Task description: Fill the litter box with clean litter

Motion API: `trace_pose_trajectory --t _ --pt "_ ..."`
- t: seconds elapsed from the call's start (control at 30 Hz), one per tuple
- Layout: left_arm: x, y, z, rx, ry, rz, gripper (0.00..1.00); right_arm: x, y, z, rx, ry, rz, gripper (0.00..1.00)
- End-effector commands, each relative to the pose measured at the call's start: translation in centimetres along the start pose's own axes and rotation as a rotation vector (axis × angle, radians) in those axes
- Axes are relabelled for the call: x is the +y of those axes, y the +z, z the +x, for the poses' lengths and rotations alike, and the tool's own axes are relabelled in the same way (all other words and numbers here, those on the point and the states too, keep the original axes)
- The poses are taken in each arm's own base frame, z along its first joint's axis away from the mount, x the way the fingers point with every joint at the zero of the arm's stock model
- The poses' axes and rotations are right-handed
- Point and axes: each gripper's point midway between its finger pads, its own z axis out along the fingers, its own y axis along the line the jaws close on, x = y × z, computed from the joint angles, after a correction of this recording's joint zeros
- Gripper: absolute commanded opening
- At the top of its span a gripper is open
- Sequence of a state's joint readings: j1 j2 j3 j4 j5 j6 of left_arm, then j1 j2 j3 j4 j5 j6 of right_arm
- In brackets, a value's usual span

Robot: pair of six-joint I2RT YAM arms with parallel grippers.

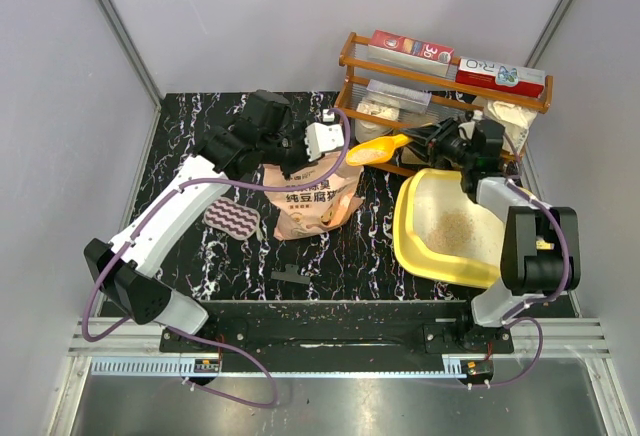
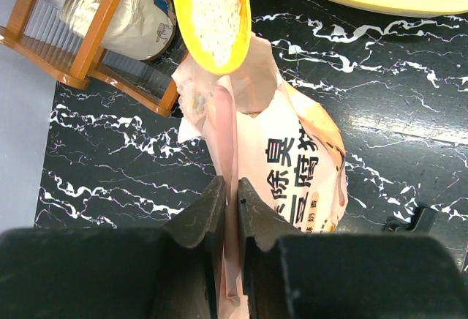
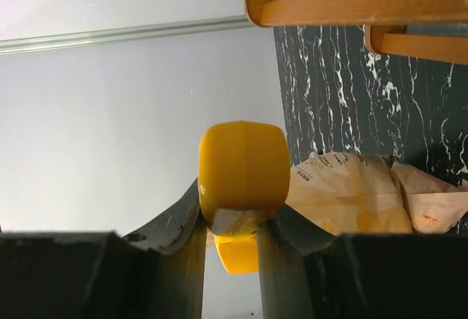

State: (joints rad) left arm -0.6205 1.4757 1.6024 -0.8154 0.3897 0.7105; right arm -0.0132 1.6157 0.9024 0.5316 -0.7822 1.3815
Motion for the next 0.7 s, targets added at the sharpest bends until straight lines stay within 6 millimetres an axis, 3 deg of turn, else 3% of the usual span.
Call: trace_pose_trajectory --t 0.0,0.37,0.5,0.53,0.67 --pt "0.8 -0.7 -1.3 -0.03 0.025 -0.028 0.14 2.7 -2.3 -0.2 -0.01 -0.066 -0.061 0.0" --pt "0.5 -0.5 -2.0 -0.055 0.015 0.0 0.14 4.1 -7.2 -1.6 -0.086 -0.11 -0.065 0.0" --pt "-0.2 -0.1 -3.3 -0.105 -0.01 0.053 0.15 4.0 -10.1 -2.8 -0.133 -0.116 -0.025 0.0" --pt "-0.3 0.1 -3.4 -0.11 -0.01 0.063 0.15 3.9 -11.4 -3.9 -0.165 -0.115 -0.019 0.0" --pt "-0.7 0.5 -4.2 -0.136 -0.006 0.098 0.15 3.5 -15.2 -4.9 -0.206 -0.121 0.009 0.0"
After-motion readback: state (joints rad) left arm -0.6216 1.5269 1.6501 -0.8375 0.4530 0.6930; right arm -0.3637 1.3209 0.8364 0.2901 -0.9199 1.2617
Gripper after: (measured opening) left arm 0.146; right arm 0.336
